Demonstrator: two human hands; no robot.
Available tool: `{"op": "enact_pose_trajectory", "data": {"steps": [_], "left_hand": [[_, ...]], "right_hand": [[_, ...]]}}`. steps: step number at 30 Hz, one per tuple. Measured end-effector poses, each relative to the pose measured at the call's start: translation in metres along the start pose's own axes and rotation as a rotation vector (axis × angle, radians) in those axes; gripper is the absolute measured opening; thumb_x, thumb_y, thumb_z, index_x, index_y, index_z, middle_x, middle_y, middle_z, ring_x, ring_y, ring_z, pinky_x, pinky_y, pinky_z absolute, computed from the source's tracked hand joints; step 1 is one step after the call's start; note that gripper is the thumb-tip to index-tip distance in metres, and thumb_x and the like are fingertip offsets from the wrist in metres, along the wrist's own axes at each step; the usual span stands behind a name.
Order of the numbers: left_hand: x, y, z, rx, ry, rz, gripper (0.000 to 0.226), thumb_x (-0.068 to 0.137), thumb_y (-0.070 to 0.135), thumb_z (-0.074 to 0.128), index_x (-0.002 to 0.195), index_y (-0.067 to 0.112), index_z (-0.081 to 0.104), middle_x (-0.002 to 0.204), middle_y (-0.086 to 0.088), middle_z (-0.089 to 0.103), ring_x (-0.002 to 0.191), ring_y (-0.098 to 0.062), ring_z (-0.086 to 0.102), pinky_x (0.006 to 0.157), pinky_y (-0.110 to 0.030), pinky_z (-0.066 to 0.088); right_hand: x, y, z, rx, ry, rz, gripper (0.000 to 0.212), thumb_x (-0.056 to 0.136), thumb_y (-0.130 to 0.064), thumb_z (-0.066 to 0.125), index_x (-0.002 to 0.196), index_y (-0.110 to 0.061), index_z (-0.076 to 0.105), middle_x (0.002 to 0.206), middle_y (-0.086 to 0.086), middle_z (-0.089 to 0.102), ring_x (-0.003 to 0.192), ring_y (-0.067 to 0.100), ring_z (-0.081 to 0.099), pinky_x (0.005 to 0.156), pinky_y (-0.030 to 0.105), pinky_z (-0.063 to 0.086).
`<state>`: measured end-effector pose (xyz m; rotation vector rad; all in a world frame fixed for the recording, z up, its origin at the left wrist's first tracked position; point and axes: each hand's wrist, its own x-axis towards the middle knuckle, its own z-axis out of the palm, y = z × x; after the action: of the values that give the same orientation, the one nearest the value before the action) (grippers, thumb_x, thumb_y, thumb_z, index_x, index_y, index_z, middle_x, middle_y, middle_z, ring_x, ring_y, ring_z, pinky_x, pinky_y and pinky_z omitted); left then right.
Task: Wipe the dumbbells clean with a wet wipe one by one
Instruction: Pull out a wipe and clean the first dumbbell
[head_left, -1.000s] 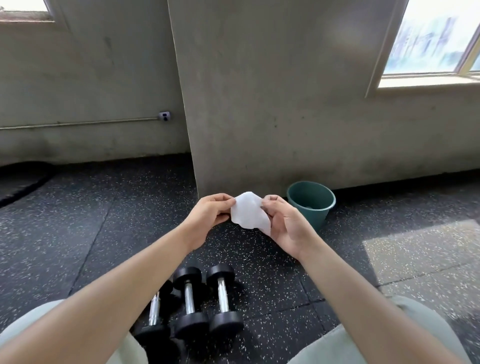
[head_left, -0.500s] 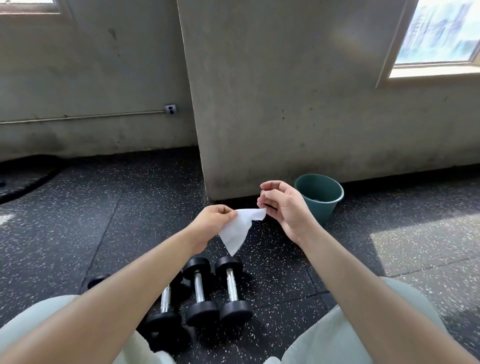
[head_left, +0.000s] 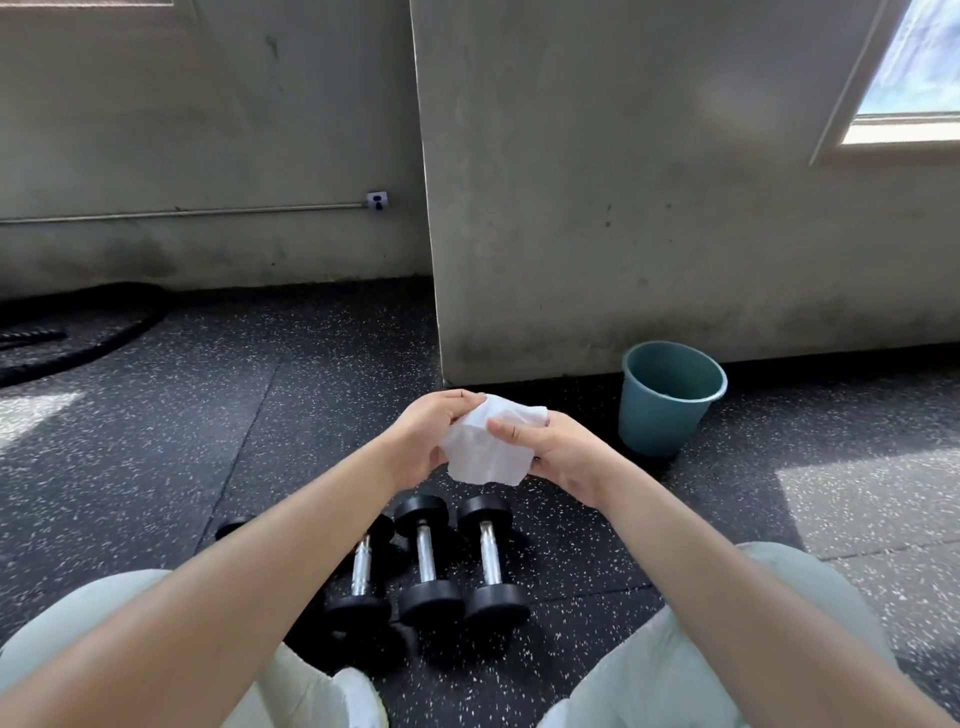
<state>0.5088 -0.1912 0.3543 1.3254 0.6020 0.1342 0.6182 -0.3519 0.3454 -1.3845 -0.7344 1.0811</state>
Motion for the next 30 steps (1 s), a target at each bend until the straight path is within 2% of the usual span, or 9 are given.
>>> {"op": "enact_pose_trajectory", "data": {"steps": [5, 9, 11, 15, 19, 22, 26, 29, 30], "left_hand": [[0.002, -0.005, -0.014, -0.077, 0.094, -0.027, 0.030, 0.098, 0.029, 0.071, 0.119, 0.008, 0.075, 0.117, -0.016, 0.076, 0.084, -0.024, 0.071, 0.064, -0.035, 0.058], [-0.002, -0.008, -0.017, -0.181, -0.048, -0.069, 0.061, 0.084, 0.042, 0.082, 0.134, 0.011, 0.064, 0.125, -0.012, 0.074, 0.098, -0.025, 0.074, 0.079, -0.036, 0.065], [-0.003, -0.011, -0.017, -0.217, -0.082, -0.035, 0.062, 0.083, 0.024, 0.082, 0.139, 0.018, 0.056, 0.127, -0.012, 0.074, 0.103, -0.026, 0.074, 0.084, -0.037, 0.064], [0.000, -0.015, -0.019, -0.206, -0.052, -0.001, 0.057, 0.081, -0.004, 0.079, 0.133, 0.012, 0.063, 0.125, -0.018, 0.073, 0.094, -0.027, 0.075, 0.072, -0.032, 0.063], [0.003, -0.020, -0.017, -0.022, 0.039, 0.044, 0.036, 0.083, 0.002, 0.083, 0.117, 0.008, 0.074, 0.118, -0.014, 0.077, 0.096, -0.022, 0.075, 0.084, -0.033, 0.063], [0.001, -0.025, -0.012, 0.131, 0.081, 0.113, 0.024, 0.087, 0.016, 0.084, 0.110, 0.012, 0.077, 0.101, -0.006, 0.079, 0.085, -0.016, 0.072, 0.080, -0.026, 0.059], [0.004, -0.030, -0.010, 0.386, 0.198, 0.201, 0.016, 0.094, 0.033, 0.078, 0.094, 0.018, 0.081, 0.093, 0.005, 0.073, 0.080, -0.009, 0.062, 0.075, -0.021, 0.050], [0.009, -0.033, -0.012, 0.460, 0.213, 0.214, 0.024, 0.098, 0.038, 0.072, 0.095, 0.016, 0.081, 0.110, 0.008, 0.072, 0.098, -0.010, 0.065, 0.085, -0.022, 0.047], [0.008, -0.033, -0.013, 0.450, 0.175, 0.186, 0.027, 0.099, 0.040, 0.070, 0.097, 0.015, 0.082, 0.107, 0.007, 0.073, 0.096, -0.011, 0.065, 0.085, -0.023, 0.047]], "right_hand": [[0.007, 0.001, 0.004, 0.132, 0.153, -0.017, 0.028, 0.093, -0.025, 0.072, 0.116, -0.010, 0.072, 0.114, 0.013, 0.075, 0.101, 0.024, 0.071, 0.098, 0.041, 0.053], [0.010, 0.005, 0.000, 0.170, 0.315, -0.043, 0.022, 0.094, -0.024, 0.071, 0.110, -0.009, 0.074, 0.105, 0.009, 0.078, 0.095, 0.022, 0.073, 0.085, 0.034, 0.059], [0.011, 0.007, -0.001, 0.170, 0.370, -0.050, 0.019, 0.095, -0.023, 0.070, 0.109, -0.011, 0.074, 0.103, 0.005, 0.078, 0.093, 0.019, 0.074, 0.080, 0.030, 0.058], [0.013, 0.009, -0.005, 0.121, 0.379, -0.065, 0.015, 0.096, -0.020, 0.069, 0.109, -0.013, 0.075, 0.101, 0.004, 0.078, 0.089, 0.016, 0.073, 0.076, 0.027, 0.058], [0.016, 0.015, -0.006, -0.027, 0.440, -0.119, 0.013, 0.094, -0.015, 0.072, 0.107, -0.017, 0.074, 0.101, 0.005, 0.078, 0.097, 0.025, 0.074, 0.090, 0.042, 0.060], [0.020, 0.022, -0.008, -0.171, 0.567, -0.136, 0.030, 0.088, -0.017, 0.079, 0.114, -0.018, 0.063, 0.095, 0.003, 0.077, 0.093, 0.023, 0.074, 0.091, 0.048, 0.059], [0.019, 0.021, -0.015, -0.380, 0.581, -0.257, 0.048, 0.087, -0.020, 0.079, 0.131, -0.025, 0.059, 0.084, -0.009, 0.074, 0.087, 0.004, 0.067, 0.088, 0.026, 0.052], [0.017, 0.021, -0.018, -0.551, 0.606, -0.281, 0.005, 0.088, -0.027, 0.078, 0.092, -0.028, 0.075, 0.071, -0.016, 0.070, 0.069, -0.003, 0.059, 0.072, 0.024, 0.049], [0.017, 0.023, -0.019, -0.603, 0.625, -0.279, 0.005, 0.087, -0.029, 0.078, 0.083, -0.027, 0.075, 0.066, -0.020, 0.066, 0.065, -0.003, 0.056, 0.067, 0.022, 0.044]]}}
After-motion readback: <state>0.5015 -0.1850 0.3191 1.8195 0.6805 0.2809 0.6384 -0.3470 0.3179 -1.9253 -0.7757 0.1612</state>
